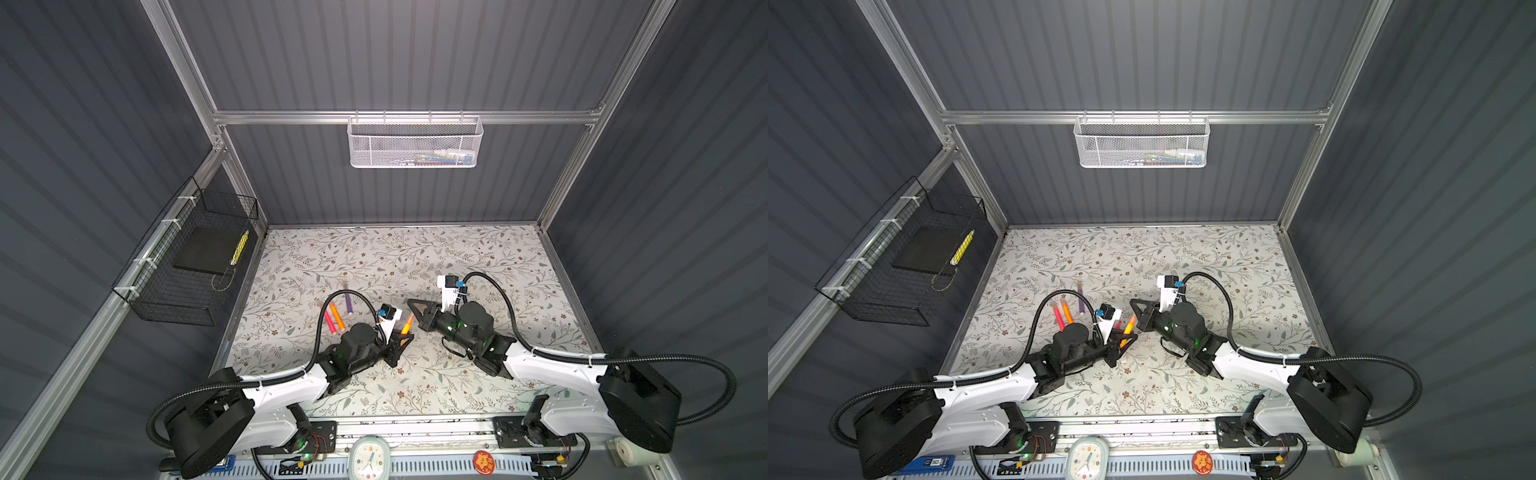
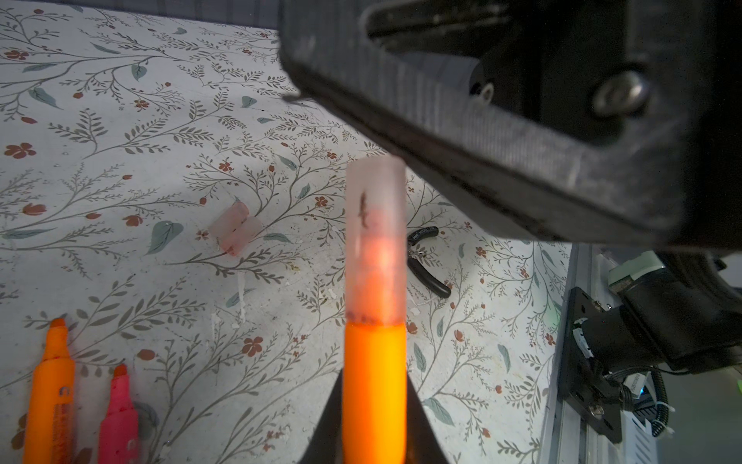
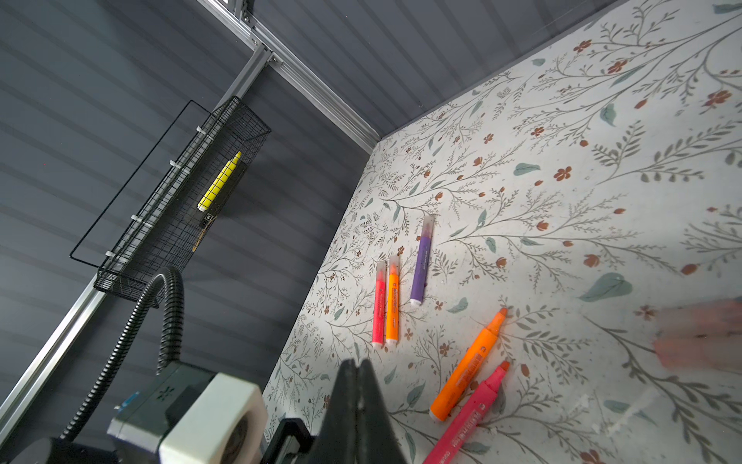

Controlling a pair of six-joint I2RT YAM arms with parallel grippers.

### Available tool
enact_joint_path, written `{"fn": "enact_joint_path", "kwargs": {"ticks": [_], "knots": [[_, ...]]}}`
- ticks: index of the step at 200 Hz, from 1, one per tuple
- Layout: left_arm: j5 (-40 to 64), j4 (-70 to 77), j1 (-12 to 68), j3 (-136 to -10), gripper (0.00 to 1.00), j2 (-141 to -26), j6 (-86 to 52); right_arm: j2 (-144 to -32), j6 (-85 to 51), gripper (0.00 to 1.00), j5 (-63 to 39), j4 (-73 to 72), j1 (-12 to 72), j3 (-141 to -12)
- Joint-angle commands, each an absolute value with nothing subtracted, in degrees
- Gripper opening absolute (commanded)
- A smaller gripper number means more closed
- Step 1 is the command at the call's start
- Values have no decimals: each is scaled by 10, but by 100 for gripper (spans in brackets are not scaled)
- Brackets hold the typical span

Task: Insert pens into pen caps
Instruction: Put on the pen cap to the pen.

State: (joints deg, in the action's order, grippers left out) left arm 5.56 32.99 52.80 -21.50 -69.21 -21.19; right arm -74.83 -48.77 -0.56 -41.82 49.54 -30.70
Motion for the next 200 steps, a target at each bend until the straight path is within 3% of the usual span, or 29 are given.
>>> {"fn": "enact_joint_path", "kwargs": {"ticks": [1, 24, 36, 60, 81, 143, 181, 200], "knots": [[64, 349, 527, -228, 0, -678, -211, -746, -477, 0, -1, -403, 503, -318], [64, 348, 528, -226, 0, -676, -212, -746, -475, 0, 0, -403, 503, -318], [64, 349, 528, -225, 0, -673, -212, -739, -471, 18, 9, -398, 503, -315], [63, 349, 528, -222, 0, -670, -212, -716, -464, 41, 36, -378, 503, -309], [62, 347, 528, -221, 0, -663, -212, -712, -466, 46, 39, -365, 503, -310], [58, 350, 528, -221, 0, -667, -212, -754, -469, 43, -2, -398, 521, -329], [54, 348, 528, -221, 0, -665, -212, -752, -470, 14, 5, -401, 523, -326], [54, 349, 528, -220, 0, -666, -212, -751, -469, 7, 7, -399, 525, -327]]}}
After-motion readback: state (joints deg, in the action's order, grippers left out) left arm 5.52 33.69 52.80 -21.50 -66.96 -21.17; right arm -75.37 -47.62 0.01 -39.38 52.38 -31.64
